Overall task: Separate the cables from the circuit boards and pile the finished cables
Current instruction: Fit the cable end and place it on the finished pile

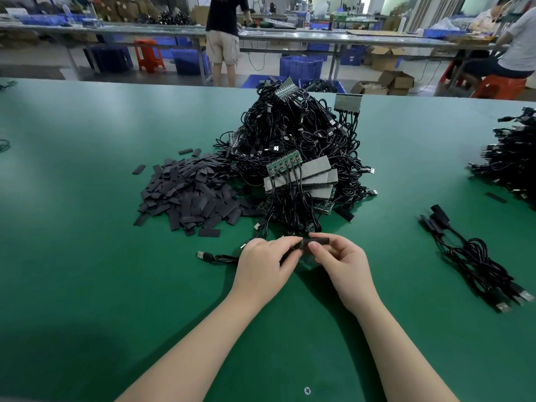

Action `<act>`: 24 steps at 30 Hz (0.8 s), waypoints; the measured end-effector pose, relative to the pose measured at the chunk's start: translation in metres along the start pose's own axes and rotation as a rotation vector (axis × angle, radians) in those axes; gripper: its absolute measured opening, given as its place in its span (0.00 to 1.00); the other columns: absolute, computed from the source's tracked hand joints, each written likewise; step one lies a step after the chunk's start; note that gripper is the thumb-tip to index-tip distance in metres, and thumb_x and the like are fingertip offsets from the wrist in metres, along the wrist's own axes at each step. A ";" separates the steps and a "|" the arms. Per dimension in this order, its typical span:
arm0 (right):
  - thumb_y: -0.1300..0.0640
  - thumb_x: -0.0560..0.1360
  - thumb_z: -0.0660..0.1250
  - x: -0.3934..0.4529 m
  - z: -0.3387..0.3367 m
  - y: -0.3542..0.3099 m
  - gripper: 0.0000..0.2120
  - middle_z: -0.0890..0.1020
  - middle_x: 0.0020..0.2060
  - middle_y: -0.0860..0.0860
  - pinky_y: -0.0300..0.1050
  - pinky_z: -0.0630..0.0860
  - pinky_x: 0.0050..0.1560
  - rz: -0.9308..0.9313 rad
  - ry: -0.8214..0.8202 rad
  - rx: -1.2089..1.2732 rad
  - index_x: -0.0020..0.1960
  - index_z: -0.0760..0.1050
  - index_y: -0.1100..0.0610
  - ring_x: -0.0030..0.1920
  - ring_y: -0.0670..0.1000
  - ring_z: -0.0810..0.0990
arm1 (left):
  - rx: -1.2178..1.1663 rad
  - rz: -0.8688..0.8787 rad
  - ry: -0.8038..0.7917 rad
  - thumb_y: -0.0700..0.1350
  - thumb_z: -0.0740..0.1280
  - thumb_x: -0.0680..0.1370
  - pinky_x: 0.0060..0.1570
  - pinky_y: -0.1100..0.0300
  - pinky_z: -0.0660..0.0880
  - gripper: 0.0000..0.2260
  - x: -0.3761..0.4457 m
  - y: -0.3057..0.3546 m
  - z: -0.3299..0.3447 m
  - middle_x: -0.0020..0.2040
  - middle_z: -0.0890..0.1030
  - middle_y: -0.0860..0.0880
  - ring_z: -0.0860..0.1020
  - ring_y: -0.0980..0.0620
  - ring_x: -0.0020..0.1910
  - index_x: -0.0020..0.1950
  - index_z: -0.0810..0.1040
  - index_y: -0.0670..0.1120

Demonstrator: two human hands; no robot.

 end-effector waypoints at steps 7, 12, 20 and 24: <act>0.60 0.76 0.72 -0.001 0.001 -0.001 0.11 0.84 0.35 0.48 0.33 0.77 0.42 -0.022 0.037 -0.046 0.45 0.84 0.43 0.35 0.42 0.79 | -0.017 -0.014 0.009 0.47 0.71 0.76 0.49 0.56 0.74 0.09 0.000 -0.003 0.001 0.49 0.85 0.56 0.81 0.57 0.43 0.56 0.83 0.51; 0.61 0.76 0.72 -0.002 0.001 -0.002 0.13 0.83 0.34 0.48 0.33 0.76 0.41 -0.032 0.000 -0.056 0.45 0.85 0.42 0.34 0.42 0.78 | -0.051 -0.009 -0.015 0.46 0.69 0.77 0.52 0.54 0.73 0.10 0.000 -0.005 0.000 0.51 0.85 0.55 0.81 0.57 0.49 0.57 0.83 0.50; 0.62 0.77 0.71 -0.002 0.002 -0.005 0.09 0.86 0.36 0.47 0.32 0.76 0.41 -0.021 -0.051 -0.060 0.46 0.84 0.48 0.36 0.41 0.81 | -0.071 -0.010 -0.021 0.46 0.68 0.77 0.52 0.56 0.73 0.10 -0.001 -0.007 0.001 0.51 0.84 0.56 0.80 0.58 0.51 0.57 0.83 0.51; 0.60 0.78 0.70 -0.001 0.002 -0.006 0.12 0.84 0.36 0.51 0.34 0.76 0.42 -0.022 -0.070 -0.078 0.45 0.85 0.43 0.35 0.43 0.78 | -0.105 -0.018 -0.042 0.45 0.68 0.77 0.52 0.55 0.73 0.10 0.001 -0.007 0.000 0.51 0.84 0.56 0.80 0.58 0.51 0.57 0.83 0.51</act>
Point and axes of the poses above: each hand's wrist, its own x-axis towards the middle knuckle, its own z-axis out of the palm, y = z × x, the point moved 2 cm from there along x, towards the middle knuckle
